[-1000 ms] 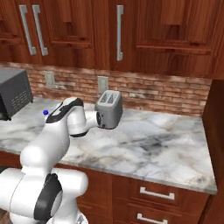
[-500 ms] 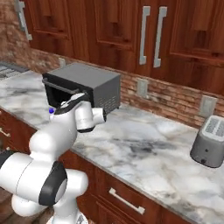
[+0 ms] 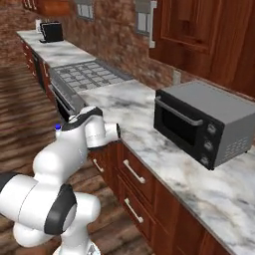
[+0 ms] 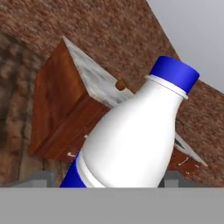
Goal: Take the bottled waters from the counter and place them in the freezer to freeze. Close the freezer door after placing the bottles.
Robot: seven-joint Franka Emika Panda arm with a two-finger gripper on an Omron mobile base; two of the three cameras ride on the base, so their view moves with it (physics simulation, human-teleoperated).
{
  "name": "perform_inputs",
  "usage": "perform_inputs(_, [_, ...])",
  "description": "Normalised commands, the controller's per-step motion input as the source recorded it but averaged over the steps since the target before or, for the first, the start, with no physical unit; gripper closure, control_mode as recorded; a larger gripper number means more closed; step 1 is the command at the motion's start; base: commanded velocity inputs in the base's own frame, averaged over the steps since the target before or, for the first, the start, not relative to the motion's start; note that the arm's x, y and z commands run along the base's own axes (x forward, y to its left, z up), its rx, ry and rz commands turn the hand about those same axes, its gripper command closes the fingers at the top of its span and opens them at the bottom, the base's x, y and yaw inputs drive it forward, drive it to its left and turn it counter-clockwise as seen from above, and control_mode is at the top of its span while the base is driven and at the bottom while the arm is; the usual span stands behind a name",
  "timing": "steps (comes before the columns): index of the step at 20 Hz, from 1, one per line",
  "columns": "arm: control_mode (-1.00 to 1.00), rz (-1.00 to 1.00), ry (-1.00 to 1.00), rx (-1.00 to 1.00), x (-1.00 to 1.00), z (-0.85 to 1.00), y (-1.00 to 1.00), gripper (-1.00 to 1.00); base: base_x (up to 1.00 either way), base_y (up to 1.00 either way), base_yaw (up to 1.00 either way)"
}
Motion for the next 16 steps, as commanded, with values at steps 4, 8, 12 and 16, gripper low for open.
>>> perform_inputs(4, [1.00,0.00,0.00,0.00,0.00,0.00,0.00,1.00,-0.07,0.88,0.77])
perform_inputs(8, [1.00,0.00,0.00,0.00,0.00,0.00,0.00,1.00,0.00,0.35,0.79])
perform_inputs(12, [1.00,0.00,0.00,0.00,0.00,0.00,0.00,1.00,0.02,0.00,0.78])
perform_inputs(16, [1.00,0.00,0.00,0.00,0.00,0.00,0.00,1.00,0.13,-0.01,0.76])
